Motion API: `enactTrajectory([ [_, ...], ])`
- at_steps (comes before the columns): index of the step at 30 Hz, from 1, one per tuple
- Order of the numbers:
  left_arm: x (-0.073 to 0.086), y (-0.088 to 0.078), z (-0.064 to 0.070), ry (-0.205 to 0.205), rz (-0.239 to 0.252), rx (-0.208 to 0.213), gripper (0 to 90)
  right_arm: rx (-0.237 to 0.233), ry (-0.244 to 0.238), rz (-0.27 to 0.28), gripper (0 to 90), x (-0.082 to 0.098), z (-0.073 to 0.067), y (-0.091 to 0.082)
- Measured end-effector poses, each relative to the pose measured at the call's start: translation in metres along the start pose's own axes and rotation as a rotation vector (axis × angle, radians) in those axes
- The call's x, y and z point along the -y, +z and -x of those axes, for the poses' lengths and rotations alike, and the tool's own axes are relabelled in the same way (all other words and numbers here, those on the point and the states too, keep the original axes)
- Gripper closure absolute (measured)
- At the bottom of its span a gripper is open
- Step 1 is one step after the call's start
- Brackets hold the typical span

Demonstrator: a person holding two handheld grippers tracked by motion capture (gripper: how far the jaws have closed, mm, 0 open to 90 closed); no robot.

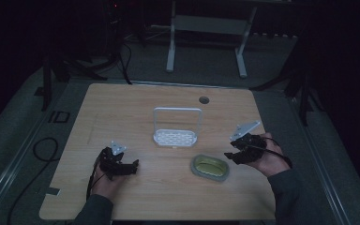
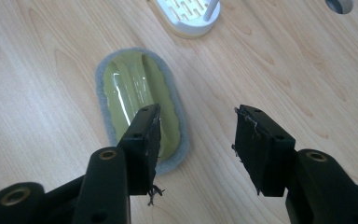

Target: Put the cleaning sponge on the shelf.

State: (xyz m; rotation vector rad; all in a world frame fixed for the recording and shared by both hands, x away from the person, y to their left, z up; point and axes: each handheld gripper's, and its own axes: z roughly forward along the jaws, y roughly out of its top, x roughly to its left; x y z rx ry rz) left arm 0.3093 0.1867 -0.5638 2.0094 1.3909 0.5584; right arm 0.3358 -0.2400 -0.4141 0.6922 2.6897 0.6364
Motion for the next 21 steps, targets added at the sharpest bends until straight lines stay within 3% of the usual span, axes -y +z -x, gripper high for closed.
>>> enactTrajectory([
  [21, 0.0, 0.0, 0.0, 0.0, 0.0, 0.0, 6.7, -0.036, -0.041, -0.048, 50.4, -0.0061, -0.0047, 0.0052],
])
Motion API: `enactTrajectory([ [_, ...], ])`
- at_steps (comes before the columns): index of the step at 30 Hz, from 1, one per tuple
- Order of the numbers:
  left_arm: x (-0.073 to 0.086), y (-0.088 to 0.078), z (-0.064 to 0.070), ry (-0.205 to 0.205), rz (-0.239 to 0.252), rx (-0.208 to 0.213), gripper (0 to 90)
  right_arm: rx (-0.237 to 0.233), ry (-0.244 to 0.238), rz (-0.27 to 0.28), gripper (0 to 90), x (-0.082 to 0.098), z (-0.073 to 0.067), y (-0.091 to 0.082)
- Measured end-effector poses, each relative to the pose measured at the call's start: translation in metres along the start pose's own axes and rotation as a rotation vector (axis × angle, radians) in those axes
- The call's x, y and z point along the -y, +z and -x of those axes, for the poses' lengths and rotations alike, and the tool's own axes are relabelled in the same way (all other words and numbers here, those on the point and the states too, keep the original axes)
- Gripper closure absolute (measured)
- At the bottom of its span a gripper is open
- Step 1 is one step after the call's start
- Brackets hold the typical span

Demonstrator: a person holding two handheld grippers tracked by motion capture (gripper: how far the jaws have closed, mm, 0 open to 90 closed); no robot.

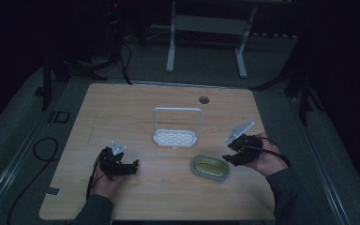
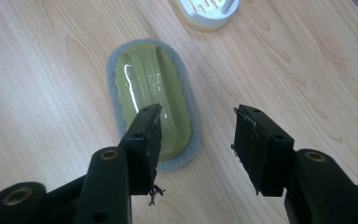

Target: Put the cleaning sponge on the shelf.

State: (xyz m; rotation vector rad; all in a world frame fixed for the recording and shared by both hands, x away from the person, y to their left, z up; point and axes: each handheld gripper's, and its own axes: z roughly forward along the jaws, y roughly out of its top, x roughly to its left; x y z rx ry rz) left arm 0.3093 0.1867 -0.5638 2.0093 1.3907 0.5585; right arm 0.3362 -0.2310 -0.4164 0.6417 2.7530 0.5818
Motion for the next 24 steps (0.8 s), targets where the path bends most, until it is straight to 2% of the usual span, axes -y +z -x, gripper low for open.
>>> enactTrajectory([
  [24, 0.0, 0.0, 0.0, 0.0, 0.0, 0.0, 6.6, -0.03, -0.034, -0.064, 50.7, -0.011, 0.0, 0.007],
])
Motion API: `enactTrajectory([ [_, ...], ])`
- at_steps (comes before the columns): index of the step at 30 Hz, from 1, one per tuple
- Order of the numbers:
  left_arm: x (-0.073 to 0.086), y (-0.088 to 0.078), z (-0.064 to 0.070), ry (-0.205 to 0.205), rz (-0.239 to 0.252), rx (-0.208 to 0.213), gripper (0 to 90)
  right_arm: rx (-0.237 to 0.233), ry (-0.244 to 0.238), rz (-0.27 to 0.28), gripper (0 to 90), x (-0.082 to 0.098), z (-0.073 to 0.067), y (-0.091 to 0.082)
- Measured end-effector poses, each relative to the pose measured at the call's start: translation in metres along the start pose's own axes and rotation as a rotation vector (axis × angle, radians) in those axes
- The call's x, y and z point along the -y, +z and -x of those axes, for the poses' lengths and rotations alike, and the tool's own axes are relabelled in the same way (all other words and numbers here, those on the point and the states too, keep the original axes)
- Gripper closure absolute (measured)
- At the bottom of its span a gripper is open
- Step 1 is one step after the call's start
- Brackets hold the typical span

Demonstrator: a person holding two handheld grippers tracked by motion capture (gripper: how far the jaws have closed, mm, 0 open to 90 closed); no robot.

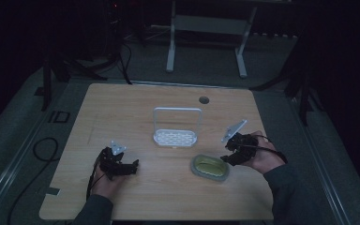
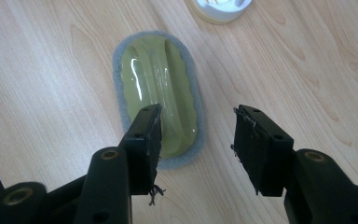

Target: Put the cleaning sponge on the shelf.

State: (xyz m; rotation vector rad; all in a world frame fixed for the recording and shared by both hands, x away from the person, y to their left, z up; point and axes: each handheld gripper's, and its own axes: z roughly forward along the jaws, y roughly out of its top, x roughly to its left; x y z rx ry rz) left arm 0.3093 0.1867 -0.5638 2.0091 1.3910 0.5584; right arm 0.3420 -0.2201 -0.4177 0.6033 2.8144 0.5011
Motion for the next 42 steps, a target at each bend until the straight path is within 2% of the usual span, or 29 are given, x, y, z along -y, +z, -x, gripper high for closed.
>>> enactTrajectory([
  [42, 0.0, 0.0, 0.0, 0.0, 0.001, 0.0, 6.7, -0.053, -0.067, -0.106, 52.8, -0.023, 0.001, 0.01],
])
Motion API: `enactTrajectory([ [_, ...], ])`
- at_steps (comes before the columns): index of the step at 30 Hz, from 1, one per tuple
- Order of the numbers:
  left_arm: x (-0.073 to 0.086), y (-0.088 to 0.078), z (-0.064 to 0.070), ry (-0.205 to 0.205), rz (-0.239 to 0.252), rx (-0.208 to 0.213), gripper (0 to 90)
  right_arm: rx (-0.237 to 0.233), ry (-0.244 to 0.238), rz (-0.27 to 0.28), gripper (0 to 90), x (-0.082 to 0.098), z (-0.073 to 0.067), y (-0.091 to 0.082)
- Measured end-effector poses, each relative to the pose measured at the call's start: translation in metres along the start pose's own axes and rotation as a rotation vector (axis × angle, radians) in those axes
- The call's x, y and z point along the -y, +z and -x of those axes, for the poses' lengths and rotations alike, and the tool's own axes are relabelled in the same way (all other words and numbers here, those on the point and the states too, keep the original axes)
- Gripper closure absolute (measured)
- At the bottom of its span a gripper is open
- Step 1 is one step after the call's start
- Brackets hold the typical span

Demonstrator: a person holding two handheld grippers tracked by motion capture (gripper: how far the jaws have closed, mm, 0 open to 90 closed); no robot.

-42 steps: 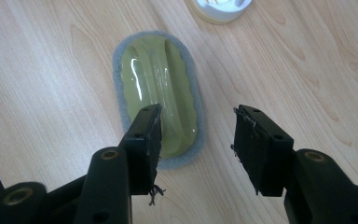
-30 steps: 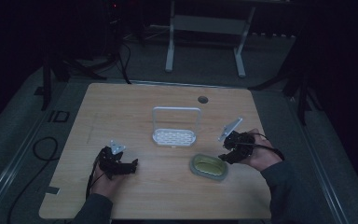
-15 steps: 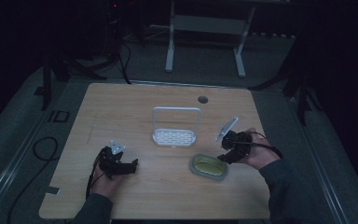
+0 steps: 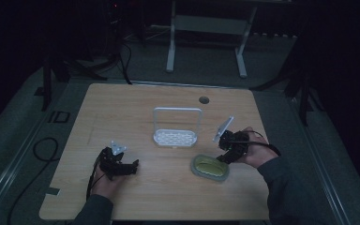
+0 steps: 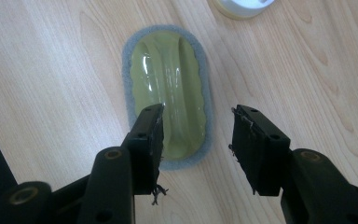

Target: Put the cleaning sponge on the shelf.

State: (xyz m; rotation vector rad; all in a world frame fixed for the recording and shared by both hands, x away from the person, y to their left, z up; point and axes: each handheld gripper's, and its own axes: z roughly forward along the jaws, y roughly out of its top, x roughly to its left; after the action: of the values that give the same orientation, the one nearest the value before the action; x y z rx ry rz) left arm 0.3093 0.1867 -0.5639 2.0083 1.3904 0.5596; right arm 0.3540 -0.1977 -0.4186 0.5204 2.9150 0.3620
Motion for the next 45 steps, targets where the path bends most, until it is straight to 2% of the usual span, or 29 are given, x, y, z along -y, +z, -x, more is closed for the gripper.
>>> enactTrajectory([
  [21, 0.0, 0.0, 0.0, 0.0, 0.0, 0.0, 6.7, -0.023, -0.046, -0.051, 54.0, -0.012, 0.002, 0.009],
  [34, 0.0, 0.0, 0.0, 0.001, 0.0, 0.0, 6.6, -0.018, -0.073, -0.096, 54.2, -0.022, -0.001, 0.014],
  [45, 0.0, 0.0, 0.0, 0.0, 0.0, 0.0, 6.6, -0.044, -0.091, -0.115, 54.1, -0.026, -0.003, 0.019],
])
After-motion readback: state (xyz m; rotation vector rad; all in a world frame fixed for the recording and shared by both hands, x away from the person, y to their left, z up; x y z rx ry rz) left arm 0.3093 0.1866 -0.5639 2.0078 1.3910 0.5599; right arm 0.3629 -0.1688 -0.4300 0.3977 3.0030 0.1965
